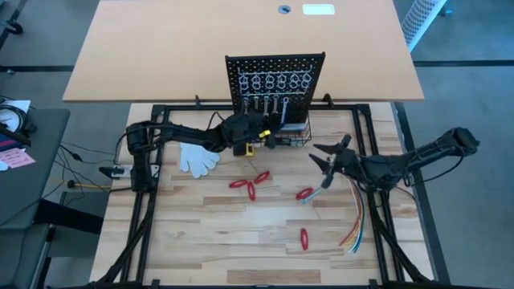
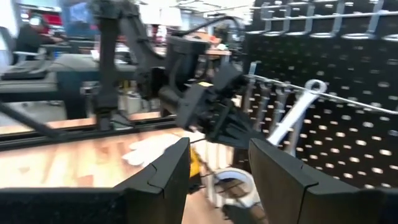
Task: Hang tools onto peg board
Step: Hang the silver wrench on the peg board
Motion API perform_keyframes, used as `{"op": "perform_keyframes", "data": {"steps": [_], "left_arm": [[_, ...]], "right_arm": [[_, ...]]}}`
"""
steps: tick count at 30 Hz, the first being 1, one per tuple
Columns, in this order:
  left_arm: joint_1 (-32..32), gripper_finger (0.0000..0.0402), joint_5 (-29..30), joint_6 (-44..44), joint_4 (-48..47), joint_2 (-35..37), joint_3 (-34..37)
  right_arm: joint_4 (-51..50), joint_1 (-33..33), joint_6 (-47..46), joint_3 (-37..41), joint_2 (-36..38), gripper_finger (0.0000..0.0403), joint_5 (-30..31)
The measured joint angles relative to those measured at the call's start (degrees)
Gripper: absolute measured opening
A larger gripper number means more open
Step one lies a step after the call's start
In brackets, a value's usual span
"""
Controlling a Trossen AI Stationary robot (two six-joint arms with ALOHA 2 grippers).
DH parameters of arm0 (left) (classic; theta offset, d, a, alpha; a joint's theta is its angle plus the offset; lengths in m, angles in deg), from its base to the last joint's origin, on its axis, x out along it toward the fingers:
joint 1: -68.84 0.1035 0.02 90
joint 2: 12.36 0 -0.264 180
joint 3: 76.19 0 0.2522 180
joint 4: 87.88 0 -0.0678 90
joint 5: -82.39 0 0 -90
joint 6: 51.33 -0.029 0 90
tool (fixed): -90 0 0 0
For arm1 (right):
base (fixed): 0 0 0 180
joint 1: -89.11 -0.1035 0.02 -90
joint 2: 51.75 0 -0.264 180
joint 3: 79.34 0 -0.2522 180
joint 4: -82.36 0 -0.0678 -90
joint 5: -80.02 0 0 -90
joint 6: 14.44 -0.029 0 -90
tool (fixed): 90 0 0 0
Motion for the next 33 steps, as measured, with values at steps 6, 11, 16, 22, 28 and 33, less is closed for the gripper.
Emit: {"op": "perform_keyframes", "data": {"steps": [6,11,16,22,28,33], "left_arm": [[1.77,0.001,-2.73,-0.15,-0.62,0.0,-0.02],[2.54,0.001,-2.56,1.03,-1.31,0.0,-0.02],[2.56,0.001,-2.96,-0.04,-0.51,0.0,-0.02],[1.19,0.001,-4.86,0.04,0.52,0.0,-0.26],[1.23,0.001,-2.11,0.02,-3.09,0.0,-0.31],[2.29,0.001,-1.84,-0.13,-3.66,0.0,-0.33]], "right_arm": [[-0.24,1.61,-0.42,0.0,-0.07,0.0171,-0.21],[-0.24,1.58,-0.44,0.0,-0.07,0.0171,-0.28],[-0.24,1.03,-0.44,0.0,-0.07,0.0171,-0.31],[-0.24,0.69,-0.44,0.0,-0.07,0.0171,-0.37],[-0.24,0.71,-0.46,0.0,-0.07,0.0171,-0.37],[-0.22,0.71,-0.48,0.0,-0.07,0.0171,-0.37]]}}
